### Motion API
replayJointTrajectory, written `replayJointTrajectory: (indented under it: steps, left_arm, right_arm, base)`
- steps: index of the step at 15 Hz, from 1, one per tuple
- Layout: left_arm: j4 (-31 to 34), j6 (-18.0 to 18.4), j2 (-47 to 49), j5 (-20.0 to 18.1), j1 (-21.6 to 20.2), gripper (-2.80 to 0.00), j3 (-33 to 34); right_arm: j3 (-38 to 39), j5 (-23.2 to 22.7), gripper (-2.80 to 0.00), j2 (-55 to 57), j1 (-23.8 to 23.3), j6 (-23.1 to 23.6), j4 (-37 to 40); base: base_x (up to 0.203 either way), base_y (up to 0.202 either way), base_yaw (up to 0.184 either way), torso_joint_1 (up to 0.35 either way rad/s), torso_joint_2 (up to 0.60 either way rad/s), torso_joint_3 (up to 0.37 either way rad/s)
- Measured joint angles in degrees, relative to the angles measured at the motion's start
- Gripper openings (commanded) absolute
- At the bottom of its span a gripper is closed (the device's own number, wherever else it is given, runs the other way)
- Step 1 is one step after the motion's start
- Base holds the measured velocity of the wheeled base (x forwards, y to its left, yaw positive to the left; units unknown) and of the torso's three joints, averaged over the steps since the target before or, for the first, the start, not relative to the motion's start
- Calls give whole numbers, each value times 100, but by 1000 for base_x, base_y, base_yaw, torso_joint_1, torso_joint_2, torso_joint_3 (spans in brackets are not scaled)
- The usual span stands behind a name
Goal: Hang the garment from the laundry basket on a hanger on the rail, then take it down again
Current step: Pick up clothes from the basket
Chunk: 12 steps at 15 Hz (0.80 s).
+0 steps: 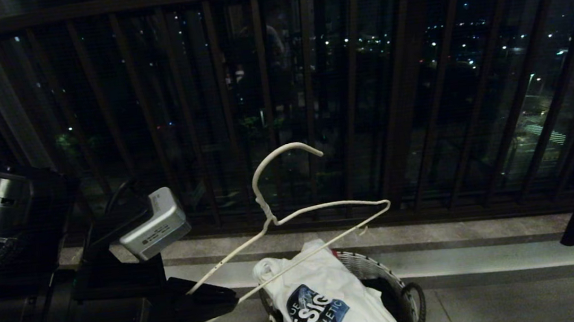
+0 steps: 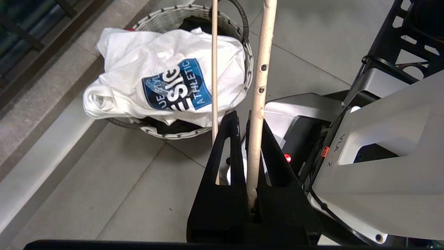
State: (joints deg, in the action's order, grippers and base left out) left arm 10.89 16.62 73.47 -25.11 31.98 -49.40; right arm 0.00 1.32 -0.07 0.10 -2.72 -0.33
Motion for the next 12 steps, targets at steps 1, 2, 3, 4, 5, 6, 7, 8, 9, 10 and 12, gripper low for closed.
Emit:
replayJointTrajectory:
  steps: [1, 2, 3, 4, 5, 6, 7, 8, 9, 10, 12]
  left_arm:
    - [0, -3, -12, 0, 0, -280, -5]
    - [-12, -3, -15, 6, 0, -280, -11]
    - [-9, -9, -17, 12, 0, -280, -20]
    - [-15, -5, -27, 10, 1, -280, -21]
    - [-17, -3, -39, 12, 2, -280, -21]
    - [-12, -5, -50, 12, 1, -280, -21]
    - [-15, 4, -60, 12, 2, -280, -20]
    - [-14, 8, -68, 12, 2, -280, -10]
    - [-18, 15, -73, 9, 5, -280, 3]
    - [-17, 13, -70, 6, 0, -280, 15]
    - [-30, 9, -59, 0, 2, -280, 15]
  right_arm:
    - [0, 0, -280, 0, 0, 0, 2]
    - [0, 0, -280, 0, 0, -4, 2]
    - [0, 0, -280, 0, 0, -2, 2]
    - [0, 0, -280, 0, 0, -3, 1]
    - [0, 0, -280, 0, 0, -2, 2]
    - [0, 0, -280, 0, 1, -4, 0]
    - [0, 0, -280, 0, 4, -2, 1]
    - [0, 0, -280, 0, 1, -4, -3]
    - [0, 0, -280, 0, 0, -4, 6]
    - [0, 0, -280, 0, 0, -2, -6]
    - [0, 0, -280, 0, 0, -4, 0]
  base:
    - [0, 0, 0, 7, -27, 7]
    - [0, 0, 0, -1, -28, 2]
    - [0, 0, 0, 2, -33, 6]
    - [0, 0, 0, 4, -32, 1]
    - [0, 0, 0, 2, -28, 2]
    - [0, 0, 0, -2, -41, 3]
    - [0, 0, 0, -1, -36, 2]
    - [0, 0, 0, 6, 69, 3]
    - [0, 0, 0, 2, 107, 5]
    - [0, 0, 0, 6, 74, 1]
    - [0, 0, 0, 3, 35, 4]
